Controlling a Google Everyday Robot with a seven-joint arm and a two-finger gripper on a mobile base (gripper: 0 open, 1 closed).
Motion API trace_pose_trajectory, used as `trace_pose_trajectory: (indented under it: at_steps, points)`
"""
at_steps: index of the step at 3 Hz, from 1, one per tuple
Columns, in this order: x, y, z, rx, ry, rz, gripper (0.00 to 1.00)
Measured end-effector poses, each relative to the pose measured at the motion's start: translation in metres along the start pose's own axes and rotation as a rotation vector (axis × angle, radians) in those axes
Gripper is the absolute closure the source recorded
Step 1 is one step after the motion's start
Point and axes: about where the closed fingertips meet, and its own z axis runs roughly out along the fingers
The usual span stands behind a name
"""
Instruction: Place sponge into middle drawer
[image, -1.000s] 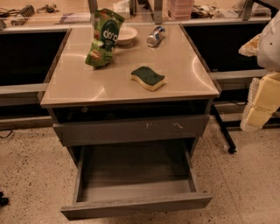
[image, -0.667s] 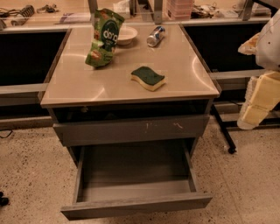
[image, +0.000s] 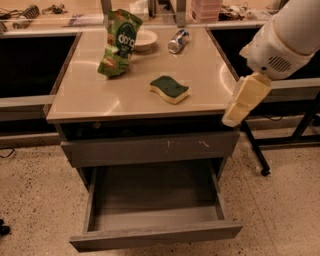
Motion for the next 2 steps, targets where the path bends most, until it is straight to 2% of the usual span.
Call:
trace_pose_trajectory:
  at_steps: [1, 2]
  points:
    - [-0.035, -0.024, 0.042, 0.011, -0.122, 0.056, 0.0]
    - [-0.042, -0.036, 0.045, 0.049, -0.155, 0.062, 0.0]
